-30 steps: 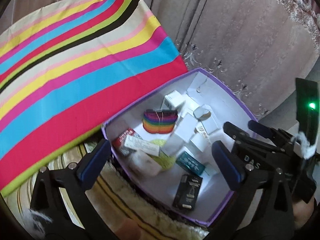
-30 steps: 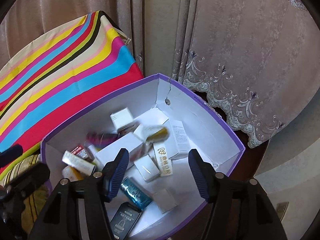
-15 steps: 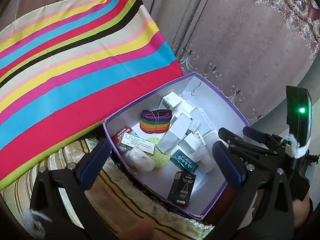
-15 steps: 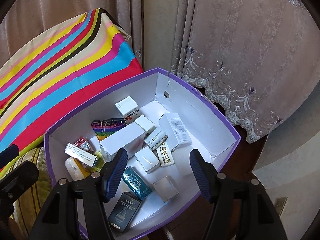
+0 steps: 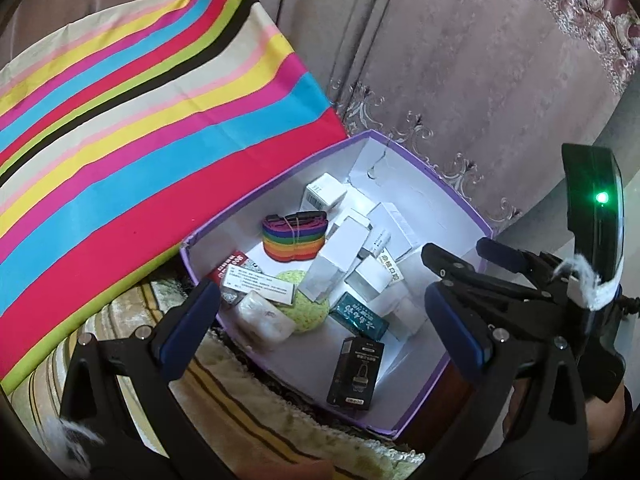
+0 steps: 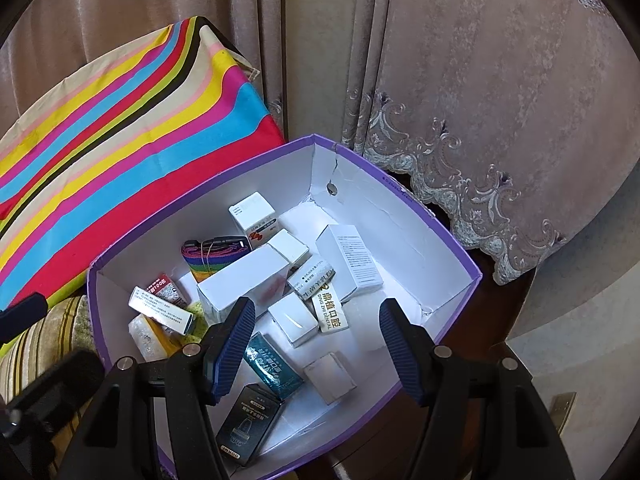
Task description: Organize objects
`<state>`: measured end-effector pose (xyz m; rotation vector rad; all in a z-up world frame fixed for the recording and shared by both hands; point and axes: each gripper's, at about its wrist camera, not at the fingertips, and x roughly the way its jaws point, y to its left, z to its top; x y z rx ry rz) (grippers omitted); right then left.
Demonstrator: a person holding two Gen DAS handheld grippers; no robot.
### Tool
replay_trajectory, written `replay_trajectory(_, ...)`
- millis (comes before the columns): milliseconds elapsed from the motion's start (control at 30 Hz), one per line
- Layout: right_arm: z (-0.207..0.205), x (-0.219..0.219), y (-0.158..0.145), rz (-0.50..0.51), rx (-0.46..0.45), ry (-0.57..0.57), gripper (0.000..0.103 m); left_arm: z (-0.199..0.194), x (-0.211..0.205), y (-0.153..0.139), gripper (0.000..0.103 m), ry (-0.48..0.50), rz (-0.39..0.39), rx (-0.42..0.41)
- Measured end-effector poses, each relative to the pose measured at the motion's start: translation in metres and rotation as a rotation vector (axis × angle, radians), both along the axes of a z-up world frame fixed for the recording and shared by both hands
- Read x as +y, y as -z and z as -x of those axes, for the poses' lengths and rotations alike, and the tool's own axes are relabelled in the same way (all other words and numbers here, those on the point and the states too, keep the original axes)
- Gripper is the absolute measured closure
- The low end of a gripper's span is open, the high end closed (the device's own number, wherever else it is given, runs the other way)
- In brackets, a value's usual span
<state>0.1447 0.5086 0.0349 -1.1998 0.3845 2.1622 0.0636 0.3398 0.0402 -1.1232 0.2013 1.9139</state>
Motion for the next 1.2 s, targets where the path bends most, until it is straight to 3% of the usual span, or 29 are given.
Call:
replay_trajectory(500,-0.003,0.010,0.009,0.003,-0.019,0.025,0.037,0.007,0.011,0.018,0.000,-0.003,0.052,-0.079)
replay_trajectory(833,0.001,0.004,0.006,0.004,-0.015,0.003,0.037,0.006,0.003,0.013,0.000,-0.040,0.063,-0.043)
replay_trajectory(1033,0.020,-0.023,-0.002,0.007,0.002,-0.092,0.037,0.012,-0.037,0.007,0.000,-0.161,0.088,-0.007)
replay_trajectory(1200,0.051,-0.080,-0.011,0.026,0.023,-0.257,0.029,0.024,-0.113,-0.002,0.000,-0.367,0.114,0.040)
